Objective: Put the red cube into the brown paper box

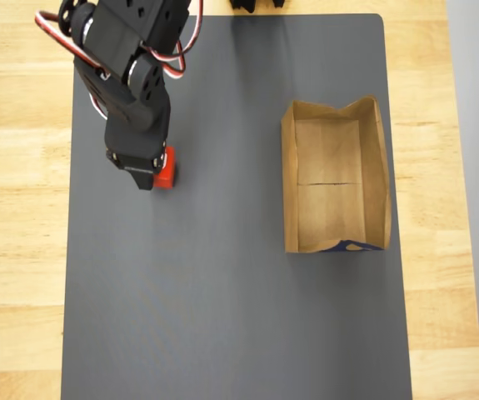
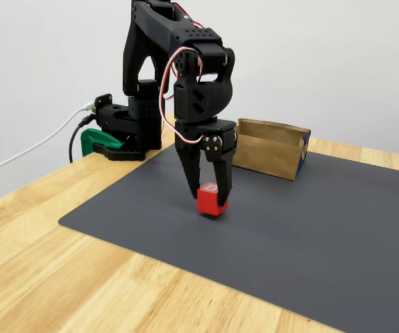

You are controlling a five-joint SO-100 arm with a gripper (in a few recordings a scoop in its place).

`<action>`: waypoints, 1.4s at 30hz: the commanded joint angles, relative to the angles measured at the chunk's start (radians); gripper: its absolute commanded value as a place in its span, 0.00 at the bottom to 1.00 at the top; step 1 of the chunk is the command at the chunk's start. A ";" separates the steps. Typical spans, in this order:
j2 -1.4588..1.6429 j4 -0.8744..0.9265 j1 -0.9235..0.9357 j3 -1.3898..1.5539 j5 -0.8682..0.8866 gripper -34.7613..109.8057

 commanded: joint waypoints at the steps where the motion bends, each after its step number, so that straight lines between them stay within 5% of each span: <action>1: 0.178 -0.026 -0.020 0.066 -0.018 0.24; 8: 0.555 -0.216 -0.144 0.393 -0.018 0.24; 20: 1.207 -0.140 -0.523 0.724 0.144 0.24; 29: 1.321 -0.081 -0.756 0.813 0.311 0.24; 42: 1.316 -0.245 -0.790 0.946 0.305 0.31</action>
